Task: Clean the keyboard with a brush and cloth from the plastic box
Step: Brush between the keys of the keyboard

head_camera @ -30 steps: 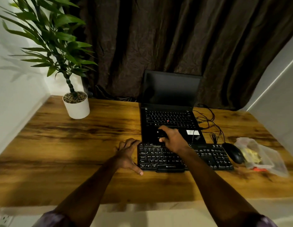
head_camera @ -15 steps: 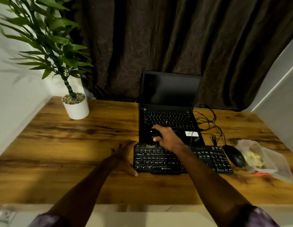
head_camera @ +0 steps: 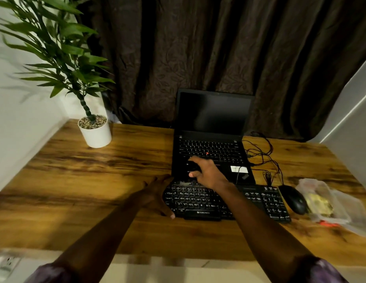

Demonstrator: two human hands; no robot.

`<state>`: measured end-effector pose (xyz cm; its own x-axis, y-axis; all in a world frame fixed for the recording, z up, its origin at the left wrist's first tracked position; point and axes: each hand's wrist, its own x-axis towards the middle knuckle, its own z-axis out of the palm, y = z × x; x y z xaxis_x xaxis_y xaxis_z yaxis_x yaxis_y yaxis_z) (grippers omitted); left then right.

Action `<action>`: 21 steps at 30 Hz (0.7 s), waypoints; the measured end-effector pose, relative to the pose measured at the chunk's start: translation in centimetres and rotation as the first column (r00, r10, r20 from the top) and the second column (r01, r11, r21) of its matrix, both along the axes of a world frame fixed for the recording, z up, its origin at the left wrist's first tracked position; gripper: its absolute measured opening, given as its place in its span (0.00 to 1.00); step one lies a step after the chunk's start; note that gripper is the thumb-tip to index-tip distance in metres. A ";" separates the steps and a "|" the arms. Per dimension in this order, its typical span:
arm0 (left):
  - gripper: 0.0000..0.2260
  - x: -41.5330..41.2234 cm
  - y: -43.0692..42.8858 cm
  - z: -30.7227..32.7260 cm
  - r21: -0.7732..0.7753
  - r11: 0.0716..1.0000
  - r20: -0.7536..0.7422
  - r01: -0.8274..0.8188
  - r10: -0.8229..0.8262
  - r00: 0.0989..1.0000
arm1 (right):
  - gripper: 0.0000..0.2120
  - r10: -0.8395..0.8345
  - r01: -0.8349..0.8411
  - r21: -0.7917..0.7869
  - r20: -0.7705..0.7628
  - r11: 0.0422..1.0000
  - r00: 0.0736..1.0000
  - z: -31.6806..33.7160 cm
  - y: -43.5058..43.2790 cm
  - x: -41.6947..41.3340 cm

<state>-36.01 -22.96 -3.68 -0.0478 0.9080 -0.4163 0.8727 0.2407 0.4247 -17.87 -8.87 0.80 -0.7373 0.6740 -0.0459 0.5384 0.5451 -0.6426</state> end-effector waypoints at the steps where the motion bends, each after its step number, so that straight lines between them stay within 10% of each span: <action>1: 0.71 0.0 0.1 -0.2 0.013 1.000 0.001 -0.002 0.002 1.000 | 0.20 -0.009 0.009 0.010 0.015 1.000 1.000 0.0 0.5 0.8; 21: 0.78 -0.6 -0.2 -2.5 0.072 0.995 0.063 -0.071 0.067 0.996 | 0.20 -0.047 0.047 0.016 0.041 0.999 0.998 0.4 1.6 3.7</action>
<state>-36.59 -23.15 -6.21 -0.0880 0.9320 -0.3517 0.8272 0.2651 0.4954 -14.15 -7.30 1.20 -0.7026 0.7087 -0.0648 0.5894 0.5284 -0.6111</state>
